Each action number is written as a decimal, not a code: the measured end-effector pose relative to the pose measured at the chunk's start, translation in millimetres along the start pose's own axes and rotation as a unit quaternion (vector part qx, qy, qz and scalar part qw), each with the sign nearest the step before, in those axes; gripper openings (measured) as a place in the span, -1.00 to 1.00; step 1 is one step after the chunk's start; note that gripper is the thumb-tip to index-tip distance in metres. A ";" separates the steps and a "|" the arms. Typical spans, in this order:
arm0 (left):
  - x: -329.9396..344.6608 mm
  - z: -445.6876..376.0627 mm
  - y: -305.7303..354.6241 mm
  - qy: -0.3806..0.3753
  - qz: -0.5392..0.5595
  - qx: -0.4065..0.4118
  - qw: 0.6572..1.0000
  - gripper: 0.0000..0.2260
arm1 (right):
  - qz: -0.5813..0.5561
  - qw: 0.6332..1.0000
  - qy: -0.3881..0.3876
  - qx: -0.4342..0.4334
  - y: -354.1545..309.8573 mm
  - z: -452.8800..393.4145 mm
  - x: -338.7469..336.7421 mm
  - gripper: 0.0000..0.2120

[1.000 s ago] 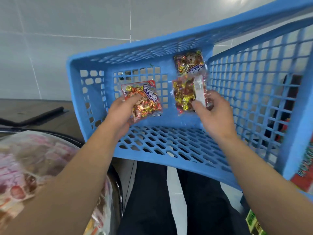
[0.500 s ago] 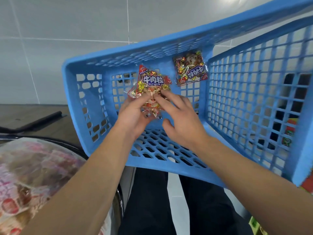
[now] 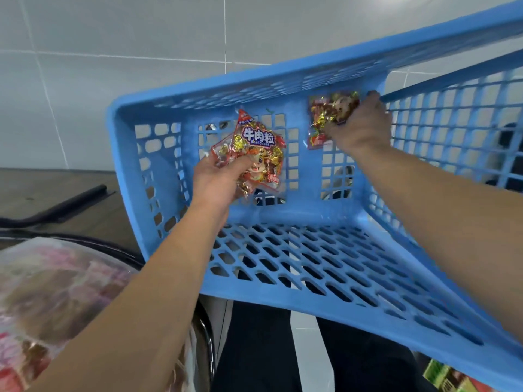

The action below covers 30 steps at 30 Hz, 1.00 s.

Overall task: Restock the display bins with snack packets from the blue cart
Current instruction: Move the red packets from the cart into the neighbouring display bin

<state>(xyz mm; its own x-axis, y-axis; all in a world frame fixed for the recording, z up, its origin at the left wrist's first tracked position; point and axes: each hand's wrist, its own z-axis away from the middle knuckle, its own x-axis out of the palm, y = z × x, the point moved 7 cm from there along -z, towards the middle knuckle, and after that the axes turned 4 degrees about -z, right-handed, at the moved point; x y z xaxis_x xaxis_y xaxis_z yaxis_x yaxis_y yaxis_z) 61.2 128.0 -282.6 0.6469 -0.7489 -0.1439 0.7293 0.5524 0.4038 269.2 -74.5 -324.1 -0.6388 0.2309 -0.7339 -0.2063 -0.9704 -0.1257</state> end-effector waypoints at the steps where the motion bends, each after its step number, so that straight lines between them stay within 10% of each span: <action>1: 0.0 -0.3 -1.5 0.000 0.004 -0.002 1.000 -0.76 | -0.014 1.000 -0.002 0.014 2.3 1.5 3.7 -0.13; 7: -9.6 16.4 -8.3 0.013 0.001 -0.005 1.000 -0.82 | -0.234 0.969 -0.070 0.044 30.9 41.1 14.2 -0.55; 14: -28.4 97.6 12.6 0.033 -0.023 0.022 0.999 -0.83 | -0.389 0.901 -0.191 -0.012 28.8 133.6 -55.9 -0.60; 30: -62.4 417.4 -39.8 0.095 0.279 0.124 0.948 -0.87 | -0.267 0.822 -0.403 -0.300 -5.7 367.2 -219.0 -0.69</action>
<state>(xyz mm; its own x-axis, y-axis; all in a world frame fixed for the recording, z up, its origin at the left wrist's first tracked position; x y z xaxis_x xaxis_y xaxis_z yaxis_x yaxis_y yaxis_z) -101.2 -0.1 87.4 0.9619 -0.2733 0.0033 0.2030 0.7222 0.6613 138.1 -93.4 82.5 -0.9099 0.3720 0.1834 -0.3680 -0.5201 -0.7708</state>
